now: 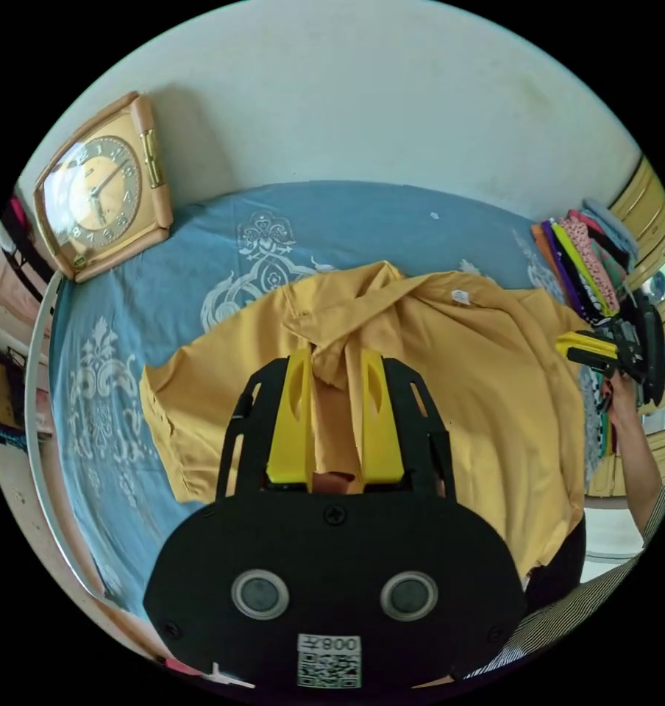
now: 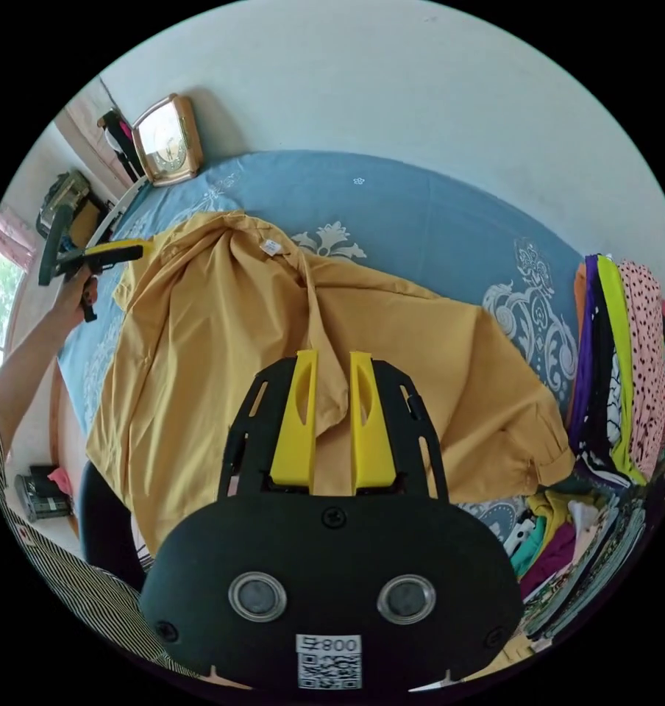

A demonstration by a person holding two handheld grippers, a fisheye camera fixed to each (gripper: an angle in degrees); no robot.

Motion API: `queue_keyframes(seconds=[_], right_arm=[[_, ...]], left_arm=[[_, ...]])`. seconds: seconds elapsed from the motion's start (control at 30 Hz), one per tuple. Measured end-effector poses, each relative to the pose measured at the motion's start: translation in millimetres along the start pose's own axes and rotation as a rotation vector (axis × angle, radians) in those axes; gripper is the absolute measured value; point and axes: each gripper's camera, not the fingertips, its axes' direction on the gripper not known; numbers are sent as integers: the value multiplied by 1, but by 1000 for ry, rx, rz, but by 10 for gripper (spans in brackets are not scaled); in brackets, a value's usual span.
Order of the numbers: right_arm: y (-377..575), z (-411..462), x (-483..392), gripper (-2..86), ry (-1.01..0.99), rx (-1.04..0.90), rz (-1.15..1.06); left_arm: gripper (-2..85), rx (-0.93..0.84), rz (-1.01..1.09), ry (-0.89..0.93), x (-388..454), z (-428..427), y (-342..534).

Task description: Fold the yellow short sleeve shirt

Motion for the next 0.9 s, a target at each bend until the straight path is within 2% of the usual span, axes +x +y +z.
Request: queue_keyframes(seconds=[0.17, 0.3, 0.5, 0.67, 0.77, 0.9], right_arm=[[-14, 26, -15, 66, -7, -70, -4], [-20, 28, -21, 24, 23, -126, -7], [-23, -36, -9, 6, -68, -5, 44], [-32, -116, -2, 3, -204, 199, 103], [-44, -141, -8, 3, -237, 287, 119], [-71, -138, -15, 4, -239, 301, 137]], left_arm=[[48, -109, 52, -91, 14, 39, -20], [24, -66, 50, -79, 20, 33, -18], [15, 77, 67, 87, 24, -13, -10], [12, 224, 97, 334, 33, -58, -16], [12, 276, 91, 465, 40, -66, -29], [13, 278, 62, 511, 50, -51, -52]])
